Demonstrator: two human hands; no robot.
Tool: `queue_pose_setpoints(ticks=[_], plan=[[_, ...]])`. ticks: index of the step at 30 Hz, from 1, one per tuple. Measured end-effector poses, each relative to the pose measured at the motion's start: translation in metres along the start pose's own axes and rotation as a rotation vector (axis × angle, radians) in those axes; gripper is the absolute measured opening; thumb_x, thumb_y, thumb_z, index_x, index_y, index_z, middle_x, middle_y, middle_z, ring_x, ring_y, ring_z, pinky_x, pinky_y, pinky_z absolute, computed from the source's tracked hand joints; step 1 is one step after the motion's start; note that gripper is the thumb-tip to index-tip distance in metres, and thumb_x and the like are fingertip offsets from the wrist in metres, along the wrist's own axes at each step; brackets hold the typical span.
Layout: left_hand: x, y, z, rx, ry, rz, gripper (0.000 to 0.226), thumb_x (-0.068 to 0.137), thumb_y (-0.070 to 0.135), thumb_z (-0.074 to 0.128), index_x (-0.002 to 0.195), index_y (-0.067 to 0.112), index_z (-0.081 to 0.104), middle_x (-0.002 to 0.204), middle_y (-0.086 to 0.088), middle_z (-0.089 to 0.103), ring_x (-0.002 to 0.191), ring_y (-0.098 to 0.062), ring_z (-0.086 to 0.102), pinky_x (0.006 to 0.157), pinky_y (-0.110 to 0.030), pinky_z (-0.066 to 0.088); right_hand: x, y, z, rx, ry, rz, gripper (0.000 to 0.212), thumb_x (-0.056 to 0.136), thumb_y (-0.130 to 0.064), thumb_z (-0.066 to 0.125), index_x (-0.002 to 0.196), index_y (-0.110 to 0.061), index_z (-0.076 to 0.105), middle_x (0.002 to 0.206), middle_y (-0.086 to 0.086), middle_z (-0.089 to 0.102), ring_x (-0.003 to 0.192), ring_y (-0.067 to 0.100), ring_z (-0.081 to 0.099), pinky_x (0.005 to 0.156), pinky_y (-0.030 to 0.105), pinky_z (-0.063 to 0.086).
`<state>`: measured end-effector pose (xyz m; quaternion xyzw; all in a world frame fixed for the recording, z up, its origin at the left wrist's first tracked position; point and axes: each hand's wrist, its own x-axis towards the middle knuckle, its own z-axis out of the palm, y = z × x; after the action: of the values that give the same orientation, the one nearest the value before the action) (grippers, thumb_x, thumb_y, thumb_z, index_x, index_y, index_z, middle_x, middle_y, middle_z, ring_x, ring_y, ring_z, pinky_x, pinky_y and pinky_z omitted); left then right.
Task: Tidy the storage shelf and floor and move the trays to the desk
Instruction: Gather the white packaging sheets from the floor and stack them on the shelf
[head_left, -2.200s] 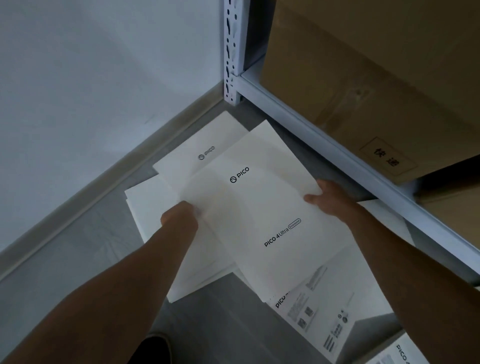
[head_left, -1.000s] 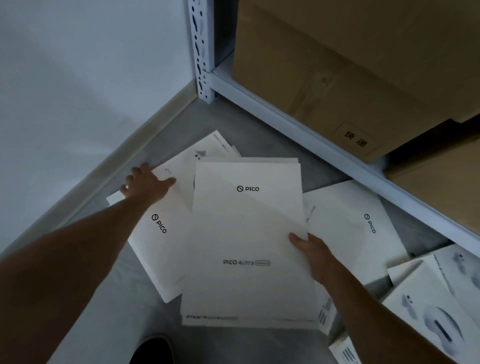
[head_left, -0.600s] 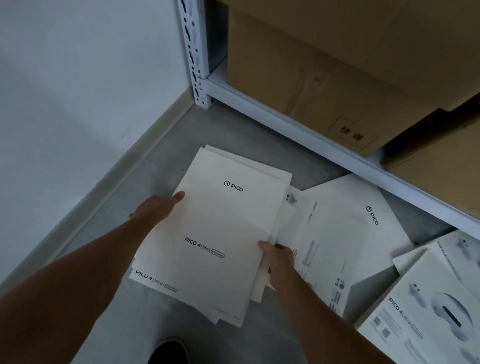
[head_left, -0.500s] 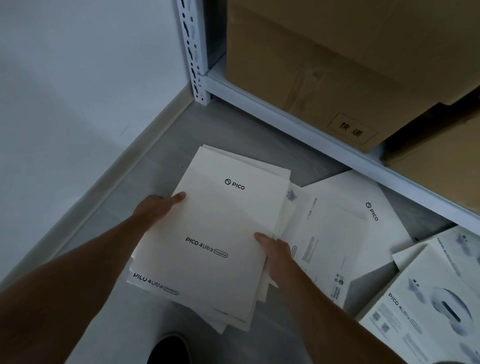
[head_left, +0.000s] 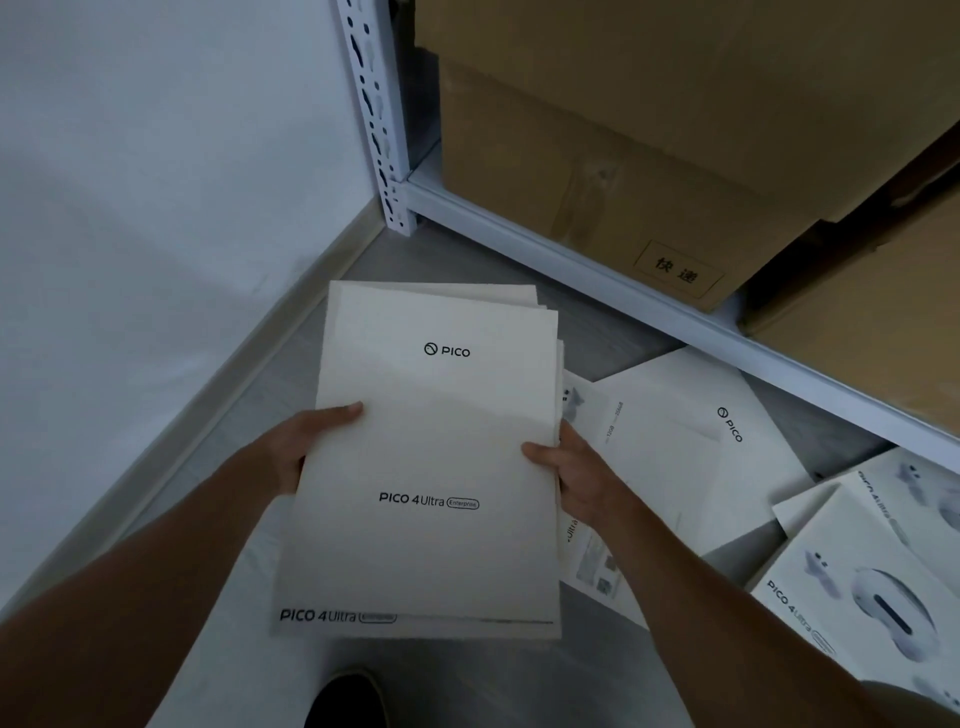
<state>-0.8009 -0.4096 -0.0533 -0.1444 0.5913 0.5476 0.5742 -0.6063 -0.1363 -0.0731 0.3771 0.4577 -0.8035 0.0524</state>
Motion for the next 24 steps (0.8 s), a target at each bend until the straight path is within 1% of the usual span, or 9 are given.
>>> queue_pose_setpoints(ticks=[4, 7, 9, 12, 14, 17, 19, 21, 24], plan=[[-0.006, -0.005, 0.008, 0.003, -0.069, 0.023, 0.078, 0.029, 0.026, 0.098, 0.100, 0.005, 0.075, 0.104, -0.020, 0.074, 0.082, -0.033, 0.074, 0.066, -0.044, 0.060, 0.006, -0.011, -0.006, -0.164, -0.058, 0.054, 0.052, 0.089, 0.013, 0.057, 0.131, -0.016, 0.050, 0.124, 0.014, 0.065, 0.110, 0.032, 0.064, 0.096, 0.051, 0.052], [-0.001, -0.011, 0.024, 0.011, -0.027, 0.067, 0.071, 0.043, 0.022, 0.094, 0.108, 0.004, 0.070, 0.112, -0.023, 0.069, 0.079, -0.032, 0.074, 0.065, -0.043, 0.060, 0.013, -0.008, 0.002, -0.378, 0.208, 0.066, 0.054, 0.080, -0.015, 0.077, 0.126, -0.017, 0.048, 0.120, 0.006, 0.066, 0.107, 0.026, 0.065, 0.096, 0.046, 0.054], [0.004, -0.015, 0.032, -0.020, -0.025, 0.062, 0.079, 0.040, 0.025, 0.096, 0.111, 0.004, 0.070, 0.113, -0.022, 0.070, 0.082, -0.032, 0.074, 0.069, -0.043, 0.059, 0.012, -0.007, 0.003, -0.460, 0.408, 0.001, 0.047, 0.081, -0.020, 0.075, 0.117, -0.025, 0.045, 0.109, -0.002, 0.063, 0.098, 0.021, 0.062, 0.092, 0.038, 0.053], [0.008, -0.023, 0.038, -0.020, -0.034, 0.030, 0.082, 0.041, 0.025, 0.096, 0.115, 0.004, 0.067, 0.111, -0.020, 0.071, 0.085, -0.032, 0.074, 0.070, -0.044, 0.060, 0.012, -0.014, -0.006, -0.422, 0.330, -0.027, 0.032, 0.089, -0.009, 0.066, 0.117, -0.021, 0.055, 0.115, 0.007, 0.067, 0.096, 0.023, 0.064, 0.085, 0.032, 0.052], [0.011, -0.029, 0.036, -0.042, -0.020, 0.045, 0.069, 0.054, 0.018, 0.089, 0.116, 0.002, 0.065, 0.109, -0.021, 0.071, 0.080, -0.032, 0.074, 0.066, -0.044, 0.060, 0.014, -0.023, -0.018, -0.593, 0.256, -0.019, 0.015, 0.097, -0.022, 0.057, 0.110, -0.018, 0.063, 0.113, 0.008, 0.068, 0.102, 0.026, 0.065, 0.088, 0.035, 0.052], [0.016, -0.039, 0.021, -0.071, -0.016, 0.057, 0.075, 0.040, 0.018, 0.094, 0.109, 0.003, 0.068, 0.100, -0.020, 0.074, 0.078, -0.032, 0.074, 0.062, -0.044, 0.060, 0.031, -0.037, -0.054, -1.054, 0.406, -0.065, 0.037, 0.098, -0.041, 0.052, 0.121, -0.015, 0.064, 0.121, 0.013, 0.065, 0.110, 0.029, 0.059, 0.087, 0.037, 0.048], [0.018, -0.045, 0.009, -0.090, 0.005, 0.066, 0.073, 0.036, 0.019, 0.096, 0.103, 0.005, 0.072, 0.101, -0.020, 0.074, 0.079, -0.033, 0.074, 0.062, -0.044, 0.060, 0.044, -0.041, -0.090, -1.371, 0.538, -0.021, 0.071, 0.086, -0.041, 0.070, 0.146, -0.016, 0.040, 0.141, 0.015, 0.048, 0.128, 0.032, 0.046, 0.098, 0.044, 0.045], [0.020, -0.052, -0.001, -0.094, 0.052, 0.069, 0.062, 0.050, 0.020, 0.091, 0.106, 0.005, 0.071, 0.107, -0.021, 0.072, 0.080, -0.033, 0.074, 0.064, -0.045, 0.060, 0.050, -0.042, -0.119, -1.636, 0.504, 0.075, 0.111, 0.068, -0.051, 0.084, 0.152, -0.014, 0.022, 0.147, 0.015, 0.037, 0.136, 0.035, 0.036, 0.107, 0.050, 0.037], [0.020, -0.063, -0.002, -0.118, 0.090, 0.040, 0.034, 0.078, 0.011, 0.063, 0.111, 0.005, 0.066, 0.104, -0.019, 0.073, 0.076, -0.030, 0.075, 0.063, -0.044, 0.061, 0.053, -0.036, -0.139, -1.686, 0.482, 0.124, 0.114, 0.050, -0.062, 0.089, 0.139, -0.015, 0.035, 0.132, 0.013, 0.049, 0.122, 0.034, 0.050, 0.100, 0.048, 0.046]])
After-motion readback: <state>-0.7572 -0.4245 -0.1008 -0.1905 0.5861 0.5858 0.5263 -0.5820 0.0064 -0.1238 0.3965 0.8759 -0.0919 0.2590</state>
